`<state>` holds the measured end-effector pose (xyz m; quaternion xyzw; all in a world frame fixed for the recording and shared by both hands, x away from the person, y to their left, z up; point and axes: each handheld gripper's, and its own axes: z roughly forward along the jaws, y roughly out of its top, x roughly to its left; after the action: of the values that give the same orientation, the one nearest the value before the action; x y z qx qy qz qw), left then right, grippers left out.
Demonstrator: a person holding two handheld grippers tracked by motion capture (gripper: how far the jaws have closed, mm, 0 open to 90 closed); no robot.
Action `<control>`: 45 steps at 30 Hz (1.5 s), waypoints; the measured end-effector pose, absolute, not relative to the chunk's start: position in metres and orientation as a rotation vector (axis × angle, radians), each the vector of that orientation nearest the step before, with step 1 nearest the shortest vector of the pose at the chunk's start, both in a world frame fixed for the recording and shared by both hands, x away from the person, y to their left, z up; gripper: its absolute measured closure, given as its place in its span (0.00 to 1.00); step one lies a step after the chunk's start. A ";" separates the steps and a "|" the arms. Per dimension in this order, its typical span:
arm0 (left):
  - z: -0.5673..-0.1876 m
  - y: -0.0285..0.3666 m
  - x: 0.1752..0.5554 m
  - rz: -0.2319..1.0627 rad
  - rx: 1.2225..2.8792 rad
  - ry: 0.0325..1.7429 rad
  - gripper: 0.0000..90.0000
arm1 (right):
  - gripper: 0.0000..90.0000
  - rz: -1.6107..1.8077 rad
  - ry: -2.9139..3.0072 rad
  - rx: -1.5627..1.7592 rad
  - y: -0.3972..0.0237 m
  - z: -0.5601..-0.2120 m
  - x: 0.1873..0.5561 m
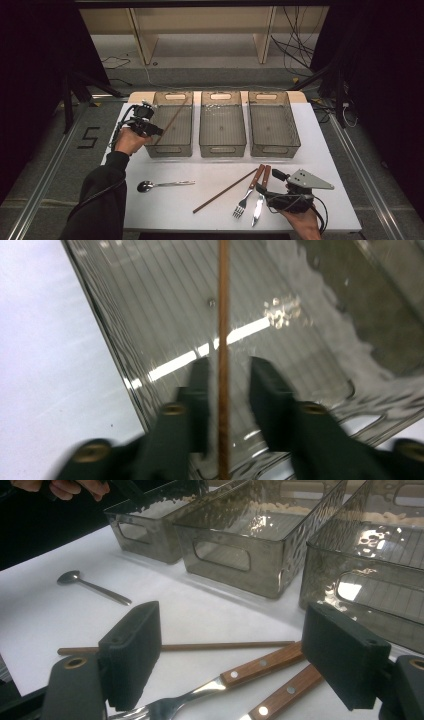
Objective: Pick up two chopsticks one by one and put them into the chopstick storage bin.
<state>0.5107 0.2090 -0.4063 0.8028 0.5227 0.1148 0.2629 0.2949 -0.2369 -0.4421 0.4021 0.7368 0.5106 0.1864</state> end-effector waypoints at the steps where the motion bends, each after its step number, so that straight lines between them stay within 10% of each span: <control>1: -0.404 0.208 0.509 0.326 2.157 1.419 0.56 | 0.27 1.438 2.075 1.131 -0.237 -0.442 0.295; 15: -0.375 0.169 0.457 0.277 2.141 1.220 0.24 | 0.27 1.432 2.074 1.134 -0.237 -0.442 0.295; 45: -0.407 0.084 0.383 0.173 2.385 0.982 0.18 | 0.27 1.429 2.071 1.124 -0.238 -0.441 0.294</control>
<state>0.3826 0.0837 -0.4070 0.8871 0.3653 0.0642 0.2746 0.2942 -0.2376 -0.4408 0.4004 0.7376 0.5090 0.1914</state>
